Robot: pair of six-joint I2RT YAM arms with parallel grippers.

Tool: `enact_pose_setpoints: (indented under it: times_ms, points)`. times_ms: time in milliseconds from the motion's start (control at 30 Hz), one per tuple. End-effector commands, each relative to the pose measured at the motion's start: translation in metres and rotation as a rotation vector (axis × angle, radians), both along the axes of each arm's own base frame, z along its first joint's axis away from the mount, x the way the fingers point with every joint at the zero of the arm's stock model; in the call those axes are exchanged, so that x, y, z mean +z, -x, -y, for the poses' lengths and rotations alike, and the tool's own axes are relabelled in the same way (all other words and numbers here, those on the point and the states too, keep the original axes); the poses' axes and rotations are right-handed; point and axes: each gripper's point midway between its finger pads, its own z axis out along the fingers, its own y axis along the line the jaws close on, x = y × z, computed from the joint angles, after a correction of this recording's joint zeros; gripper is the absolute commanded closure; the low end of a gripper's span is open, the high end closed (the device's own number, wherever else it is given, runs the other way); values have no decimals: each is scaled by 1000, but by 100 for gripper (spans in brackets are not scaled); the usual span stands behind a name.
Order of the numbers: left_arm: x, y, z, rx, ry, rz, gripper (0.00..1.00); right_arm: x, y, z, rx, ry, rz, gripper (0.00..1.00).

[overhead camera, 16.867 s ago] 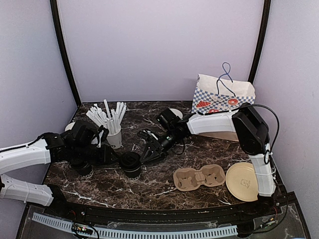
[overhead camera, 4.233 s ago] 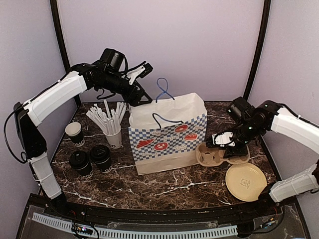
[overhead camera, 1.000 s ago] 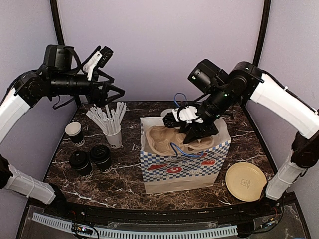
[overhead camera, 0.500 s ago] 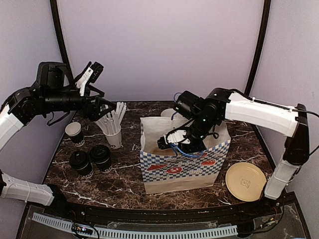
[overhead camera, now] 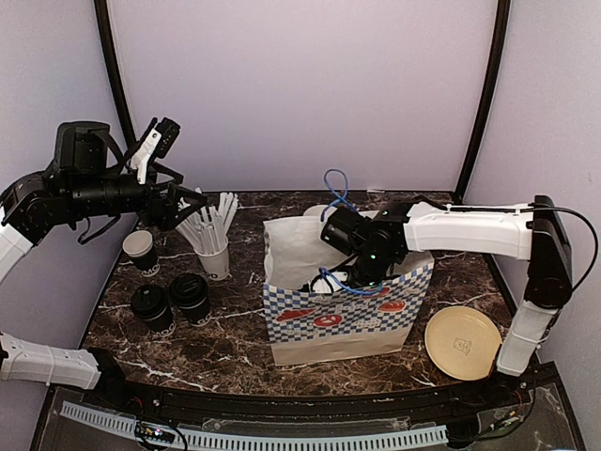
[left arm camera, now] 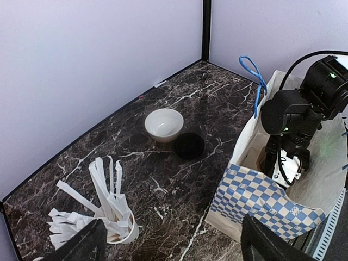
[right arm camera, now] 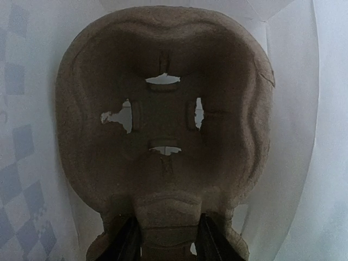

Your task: Pack the takeout coffee

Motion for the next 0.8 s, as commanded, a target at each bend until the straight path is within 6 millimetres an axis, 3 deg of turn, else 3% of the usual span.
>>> enact_pose_setpoints:
  times_ms: [0,167,300,467,600,767]
  points:
    - [-24,0,-24,120,-60,-73,12,-3,3,-3,-3,-14,-8,60]
    - [-94,9,-51,224,-264,-280,13,34,13,-6,15,-91,-14,48]
    - [-132,24,-65,280,-335,-440,12,66,21,-5,28,-117,-35,39]
    - [-141,32,-51,217,-317,-515,11,98,22,1,64,-145,1,39]
    - [-156,34,-36,161,-359,-629,11,137,21,1,76,-219,42,39]
    - [-170,21,-26,107,-496,-692,14,184,23,6,88,-349,69,40]
